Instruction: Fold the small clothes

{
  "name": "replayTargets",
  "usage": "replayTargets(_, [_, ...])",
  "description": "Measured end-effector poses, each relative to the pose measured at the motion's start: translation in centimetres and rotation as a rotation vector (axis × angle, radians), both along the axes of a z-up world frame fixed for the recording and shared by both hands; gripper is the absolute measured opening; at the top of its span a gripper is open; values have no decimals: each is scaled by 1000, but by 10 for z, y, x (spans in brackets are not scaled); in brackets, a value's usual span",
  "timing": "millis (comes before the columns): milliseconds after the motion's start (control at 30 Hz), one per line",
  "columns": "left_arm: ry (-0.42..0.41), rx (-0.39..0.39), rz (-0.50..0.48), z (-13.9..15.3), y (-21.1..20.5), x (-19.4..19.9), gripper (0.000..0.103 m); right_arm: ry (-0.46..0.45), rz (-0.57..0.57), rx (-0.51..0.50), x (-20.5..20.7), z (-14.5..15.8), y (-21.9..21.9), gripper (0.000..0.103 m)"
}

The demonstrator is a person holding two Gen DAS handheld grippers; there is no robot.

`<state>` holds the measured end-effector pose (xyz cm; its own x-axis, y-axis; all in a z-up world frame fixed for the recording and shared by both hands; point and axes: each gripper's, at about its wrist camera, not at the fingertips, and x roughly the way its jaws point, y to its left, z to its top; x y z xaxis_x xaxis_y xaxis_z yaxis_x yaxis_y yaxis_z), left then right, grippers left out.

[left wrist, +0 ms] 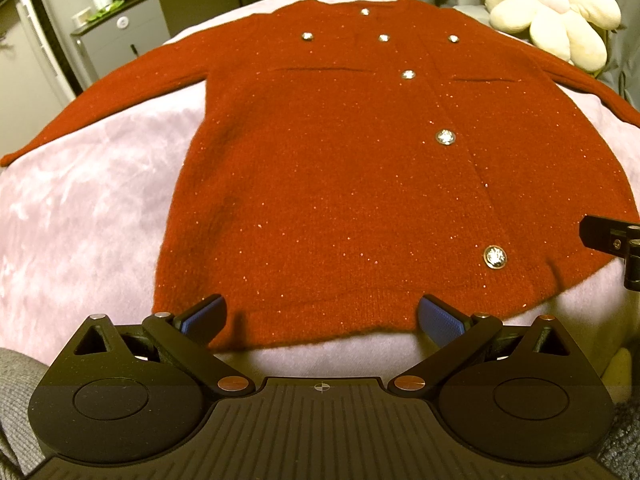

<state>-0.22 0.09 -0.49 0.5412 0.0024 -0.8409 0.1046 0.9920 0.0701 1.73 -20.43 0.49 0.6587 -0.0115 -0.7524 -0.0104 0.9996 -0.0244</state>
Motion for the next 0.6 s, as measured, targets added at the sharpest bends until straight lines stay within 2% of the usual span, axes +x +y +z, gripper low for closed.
replayTargets(600, [1, -4, 1, 0, 0, -1, 103, 4, -2, -3, -1, 0, -1, 99])
